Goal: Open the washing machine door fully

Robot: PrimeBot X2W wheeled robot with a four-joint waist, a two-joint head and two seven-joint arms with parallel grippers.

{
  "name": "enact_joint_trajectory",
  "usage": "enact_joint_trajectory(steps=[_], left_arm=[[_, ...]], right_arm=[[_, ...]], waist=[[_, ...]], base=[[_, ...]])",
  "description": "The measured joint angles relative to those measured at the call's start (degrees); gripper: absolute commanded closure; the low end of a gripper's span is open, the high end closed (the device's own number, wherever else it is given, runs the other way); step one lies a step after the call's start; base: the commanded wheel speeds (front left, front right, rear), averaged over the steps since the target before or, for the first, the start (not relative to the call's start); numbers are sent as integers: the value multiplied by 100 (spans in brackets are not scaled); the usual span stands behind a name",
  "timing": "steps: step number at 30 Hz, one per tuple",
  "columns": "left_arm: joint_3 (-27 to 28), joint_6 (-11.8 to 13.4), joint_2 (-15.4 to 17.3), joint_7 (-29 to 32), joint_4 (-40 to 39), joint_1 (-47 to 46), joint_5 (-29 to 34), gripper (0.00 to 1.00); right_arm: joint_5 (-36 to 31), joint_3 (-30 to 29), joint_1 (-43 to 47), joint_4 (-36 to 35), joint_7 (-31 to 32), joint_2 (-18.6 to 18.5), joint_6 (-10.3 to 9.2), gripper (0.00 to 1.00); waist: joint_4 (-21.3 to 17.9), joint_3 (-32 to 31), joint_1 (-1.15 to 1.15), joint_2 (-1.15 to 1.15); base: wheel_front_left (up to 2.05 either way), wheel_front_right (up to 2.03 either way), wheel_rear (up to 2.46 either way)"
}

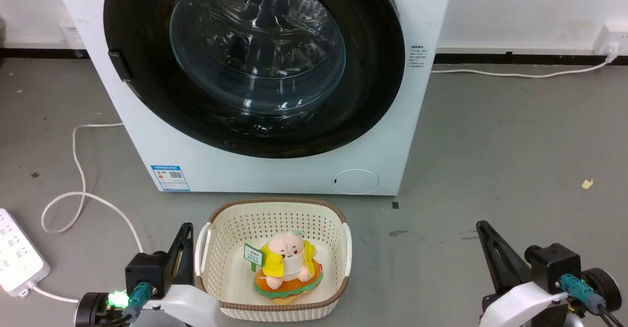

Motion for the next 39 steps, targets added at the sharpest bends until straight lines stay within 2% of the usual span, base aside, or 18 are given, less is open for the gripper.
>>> enact_joint_trajectory(steps=[39], left_arm=[[-2,0,0,0,0,0,0,100]], right_arm=[[-1,0,0,0,0,0,0,100]], waist=[[0,0,0,0]], base=[[0,0,0]])
